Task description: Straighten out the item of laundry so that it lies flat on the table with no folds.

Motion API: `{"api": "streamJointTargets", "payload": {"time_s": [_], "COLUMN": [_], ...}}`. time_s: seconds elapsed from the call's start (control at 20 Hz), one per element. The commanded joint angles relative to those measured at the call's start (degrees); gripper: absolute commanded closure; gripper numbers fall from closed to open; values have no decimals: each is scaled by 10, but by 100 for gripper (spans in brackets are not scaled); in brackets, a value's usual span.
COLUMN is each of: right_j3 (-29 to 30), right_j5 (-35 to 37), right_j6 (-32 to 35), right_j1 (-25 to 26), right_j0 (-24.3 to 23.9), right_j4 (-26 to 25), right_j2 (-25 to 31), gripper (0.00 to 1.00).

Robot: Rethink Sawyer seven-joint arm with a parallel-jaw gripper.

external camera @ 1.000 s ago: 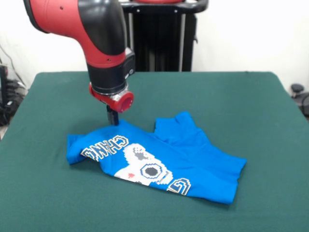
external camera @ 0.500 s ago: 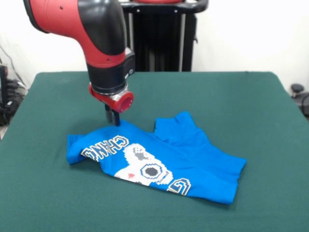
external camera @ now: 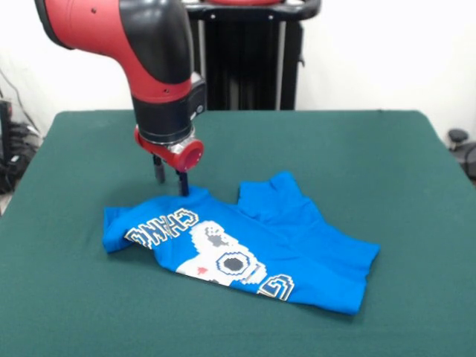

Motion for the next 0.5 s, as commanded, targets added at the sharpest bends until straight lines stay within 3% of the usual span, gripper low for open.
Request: {"api": "streamJointTargets", "payload": {"time_s": [0.05, 0.5], "right_j3": [0, 10], "right_j5": [24, 46], "right_j6": [-4, 8], "right_j1": [29, 9], "right_j0": [9, -1], "right_j4": [-25, -5], "right_j2": [42, 45], "gripper": [0, 0]}}
